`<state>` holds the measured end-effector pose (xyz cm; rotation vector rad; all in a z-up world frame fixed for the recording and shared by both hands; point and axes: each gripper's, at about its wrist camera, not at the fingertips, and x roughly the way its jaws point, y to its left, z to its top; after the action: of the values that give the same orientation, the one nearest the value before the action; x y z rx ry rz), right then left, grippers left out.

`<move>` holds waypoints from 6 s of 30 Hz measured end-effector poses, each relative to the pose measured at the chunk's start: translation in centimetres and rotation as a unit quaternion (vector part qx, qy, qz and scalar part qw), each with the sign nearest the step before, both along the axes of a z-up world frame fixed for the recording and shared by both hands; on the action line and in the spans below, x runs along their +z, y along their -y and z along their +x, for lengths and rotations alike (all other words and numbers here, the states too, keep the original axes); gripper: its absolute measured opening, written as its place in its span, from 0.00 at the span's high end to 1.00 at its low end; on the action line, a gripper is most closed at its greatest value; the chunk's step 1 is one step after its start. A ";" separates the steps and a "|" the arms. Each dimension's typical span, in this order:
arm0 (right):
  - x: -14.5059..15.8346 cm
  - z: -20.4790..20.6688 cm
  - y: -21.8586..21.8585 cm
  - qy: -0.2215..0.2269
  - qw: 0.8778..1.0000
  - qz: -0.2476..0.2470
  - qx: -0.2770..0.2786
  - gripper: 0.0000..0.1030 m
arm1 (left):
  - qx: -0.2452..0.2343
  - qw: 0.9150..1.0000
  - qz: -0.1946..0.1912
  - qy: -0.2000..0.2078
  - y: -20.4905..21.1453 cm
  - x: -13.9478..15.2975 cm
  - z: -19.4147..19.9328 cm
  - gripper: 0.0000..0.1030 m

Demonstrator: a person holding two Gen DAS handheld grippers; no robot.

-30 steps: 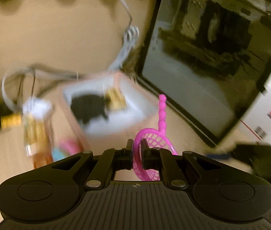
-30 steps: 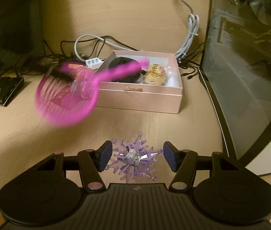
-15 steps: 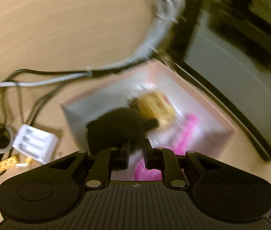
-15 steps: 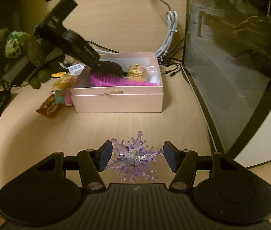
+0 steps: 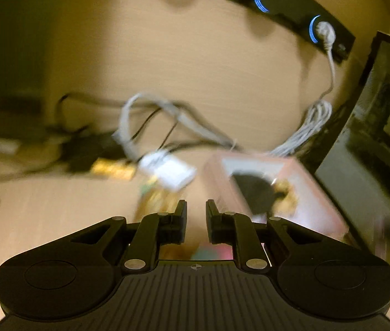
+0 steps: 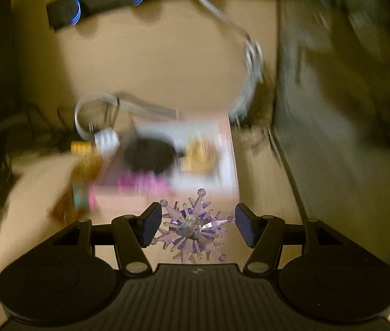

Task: Organize objects
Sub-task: 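Lower the purple snowflake into the pink box and open the right tool, then move the left tool toward the clear snack bag beside the yellow blocks, then close the left tool on the clear snack bag, then lift the snack bag with the left tool while the right tool grasps the pink-and-teal toy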

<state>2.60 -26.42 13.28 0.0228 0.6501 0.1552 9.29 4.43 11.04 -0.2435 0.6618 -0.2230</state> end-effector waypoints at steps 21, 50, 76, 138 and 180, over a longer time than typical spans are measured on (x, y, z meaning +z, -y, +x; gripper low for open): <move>-5.2 1.0 -4.0 -0.059 0.998 0.003 0.011 0.05 | 0.026 0.999 -0.006 -0.048 -4.2 -2.7 1.3 0.85; -8.2 -1.3 -3.0 -0.116 0.993 -0.015 -0.033 0.03 | -0.066 0.968 0.239 -0.045 -1.2 -7.0 15.6 0.81; -8.6 -3.2 -5.5 -0.107 0.994 -0.014 0.010 0.00 | -0.109 0.979 0.128 -0.112 -1.9 -6.3 3.0 0.84; -9.4 -5.2 -2.4 -0.135 0.990 0.013 -0.044 0.00 | -0.022 0.987 0.069 -0.145 3.7 -6.1 11.7 0.47; -8.6 0.2 -17.0 -0.062 0.982 -0.056 0.172 0.00 | 0.152 0.976 -0.043 -0.150 -8.8 -4.4 -15.7 0.48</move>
<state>2.81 -9.40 4.70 -0.1898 0.7828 0.4527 -6.44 13.19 6.62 -0.4629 0.9043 0.0825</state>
